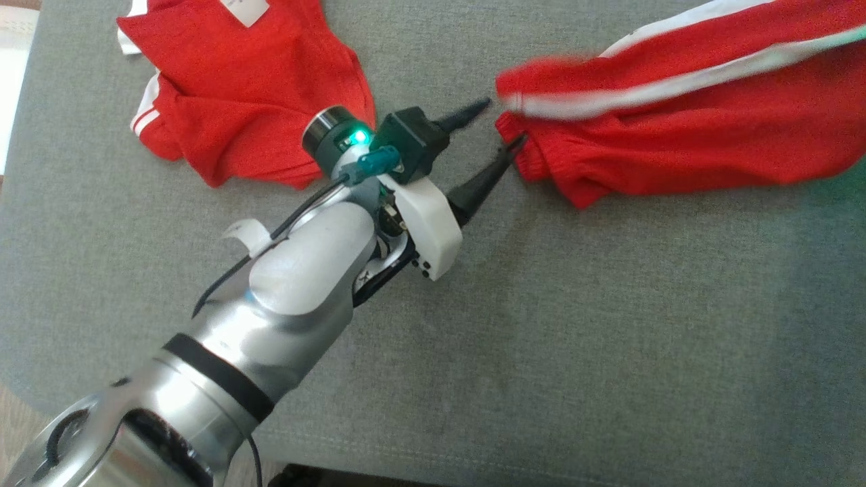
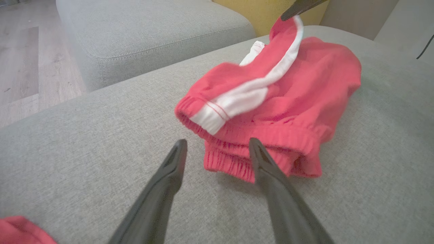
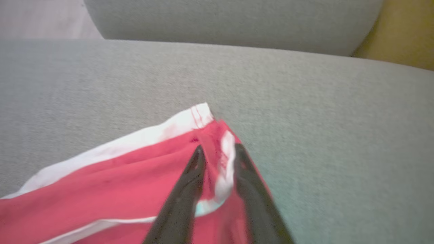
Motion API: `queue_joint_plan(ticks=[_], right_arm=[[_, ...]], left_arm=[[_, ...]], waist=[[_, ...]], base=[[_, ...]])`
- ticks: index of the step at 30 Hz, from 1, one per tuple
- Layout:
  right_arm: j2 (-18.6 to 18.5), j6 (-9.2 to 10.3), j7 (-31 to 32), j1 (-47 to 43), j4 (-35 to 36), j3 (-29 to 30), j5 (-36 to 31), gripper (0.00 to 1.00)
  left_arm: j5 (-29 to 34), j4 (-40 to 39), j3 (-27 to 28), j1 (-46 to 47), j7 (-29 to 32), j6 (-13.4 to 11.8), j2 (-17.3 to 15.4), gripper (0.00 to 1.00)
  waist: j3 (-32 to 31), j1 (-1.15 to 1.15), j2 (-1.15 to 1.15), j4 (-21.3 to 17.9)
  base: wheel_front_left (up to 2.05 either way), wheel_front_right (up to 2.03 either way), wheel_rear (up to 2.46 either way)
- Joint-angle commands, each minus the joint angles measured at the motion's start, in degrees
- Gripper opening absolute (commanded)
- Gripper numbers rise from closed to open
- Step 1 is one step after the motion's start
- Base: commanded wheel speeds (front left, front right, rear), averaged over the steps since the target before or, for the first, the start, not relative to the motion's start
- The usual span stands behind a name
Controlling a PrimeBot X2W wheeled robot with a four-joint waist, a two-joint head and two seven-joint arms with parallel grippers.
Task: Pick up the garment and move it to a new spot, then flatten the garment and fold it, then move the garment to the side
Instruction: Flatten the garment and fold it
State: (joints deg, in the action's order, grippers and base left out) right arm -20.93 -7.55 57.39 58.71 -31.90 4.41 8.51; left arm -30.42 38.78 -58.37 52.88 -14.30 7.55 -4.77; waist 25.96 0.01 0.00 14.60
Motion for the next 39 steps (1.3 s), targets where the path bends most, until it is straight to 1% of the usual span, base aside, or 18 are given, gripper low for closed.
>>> queue_joint_plan(ticks=[1, 2, 3, 7, 10, 12, 16, 20, 22, 24, 28, 32, 34, 36, 37, 39], right_arm=[[1.3, 0.06, -2.7, 2.9, 1.1, -0.3, -0.1, 1.00], [1.5, 0.06, -4.8, 3.2, 0.5, -0.3, -0.4, 1.00], [1.5, 0.06, -4.8, 3.2, 0.5, -0.3, -0.4, 1.00], [2.8, 0.06, -10.6, 3.2, -3.1, -0.5, -0.3, 1.00], [4.4, 0.06, -18.2, 2.7, -3.9, -0.7, 1.8, 1.00], [6.3, 0.06, -24.1, 1.7, -4.2, -0.9, 4.8, 1.00], [8.8, 0.06, -35.3, -2.1, -3.0, -4.9, 11.5, 1.00], [9.1, 0.06, -45.1, -7.2, -0.3, -10.2, 16.8, 1.00], [8.6, 0.06, -49.4, -9.8, 0.9, -12.5, 18.4, 1.00], [8.6, 0.06, -53.6, -12.1, 1.8, -13.3, 20.0, 1.00], [8.5, 0.06, -60.4, -16.4, 3.1, -15.8, 20.4, 1.00], [9.6, 0.06, -65.7, -20.3, 3.8, -16.9, 19.7, 1.00], [10.4, 0.06, -67.7, -22.3, 4.0, -17.3, 19.2, 1.00], [11.3, 0.06, -69.2, -24.3, 4.1, -17.5, 18.6, 1.00], [12.3, 0.06, -70.2, -26.3, 4.2, -17.2, 18.5, 1.00], [13.1, 0.06, -70.9, -28.2, 4.4, -17.0, 18.3, 1.00]], left_arm=[[0.1, -1.0, 2.4, 2.2, -0.7, -0.1, -0.8, 1.00], [0.2, -0.9, 2.6, 2.1, -0.7, -0.1, -0.7, 1.00], [0.2, -0.9, 2.6, 2.1, -0.7, -0.1, -0.7, 1.00], [0.7, -0.5, 3.7, 1.1, -0.7, -0.1, -1.2, 1.00], [0.9, -0.2, 5.4, -0.1, -0.7, -0.1, -2.0, 1.00], [1.1, -0.5, 7.4, -1.4, -0.7, -0.5, -2.8, 1.00], [1.2, -3.1, 13.4, -5.1, -0.7, -2.6, -4.8, 1.00], [2.6, -7.8, 20.2, -9.6, -0.7, -5.0, -6.9, 1.00], [3.4, -10.5, 23.7, -12.2, -0.7, -6.2, -7.6, 1.00], [4.3, -13.3, 27.0, -15.1, -0.7, -7.2, -8.1, 1.00], [6.2, -18.6, 33.3, -21.3, -0.7, -8.5, -8.6, 1.00], [7.9, -23.4, 38.8, -28.5, -0.7, -9.0, -8.1, 1.00], [8.5, -25.7, 41.6, -32.1, -0.7, -9.1, -7.3, 1.00], [9.2, -27.7, 44.6, -35.8, -0.7, -9.2, -6.2, 1.00], [10.1, -29.6, 47.2, -39.4, -0.7, -8.9, -4.8, 1.00], [10.9, -31.3, 49.8, -42.7, -0.7, -8.4, -3.2, 1.00]], waist=[[0.0, -0.01, 0.00, -0.1], [-0.1, -0.01, 0.00, -0.2], [-0.1, -0.01, 0.00, -0.2], [-1.7, -0.01, 0.00, -1.5], [-3.6, -0.01, 0.00, -3.1], [-5.2, -0.01, 0.00, -4.7], [-8.8, -0.01, 0.00, -8.5], [-11.9, -0.01, 0.00, -12.2], [-13.3, -0.01, 0.00, -13.6], [-14.8, -0.01, 0.00, -15.0], [-17.1, -0.01, 0.00, -17.9], [-19.1, -0.01, 0.00, -20.7], [-19.9, -0.01, 0.00, -21.8], [-20.9, -0.01, 0.00, -22.8], [-21.6, -0.01, 0.00, -23.6], [-22.3, -0.01, 0.00, -24.2]], base=[[0.00, 0.00, 0.00], [0.00, 0.00, 0.00], [0.00, 0.00, 0.00], [0.00, 0.00, 0.00], [0.00, 0.00, 0.00], [0.00, 0.00, 0.00], [0.00, 0.00, 0.00], [0.00, 0.00, 0.00], [0.00, 0.00, 0.00], [0.00, 0.00, 0.00], [0.00, 0.00, 0.00], [0.00, 0.00, 0.00], [0.00, 0.00, 0.00], [0.00, 0.00, 0.00], [0.00, 0.00, 0.00], [0.00, 0.00, 0.00]])
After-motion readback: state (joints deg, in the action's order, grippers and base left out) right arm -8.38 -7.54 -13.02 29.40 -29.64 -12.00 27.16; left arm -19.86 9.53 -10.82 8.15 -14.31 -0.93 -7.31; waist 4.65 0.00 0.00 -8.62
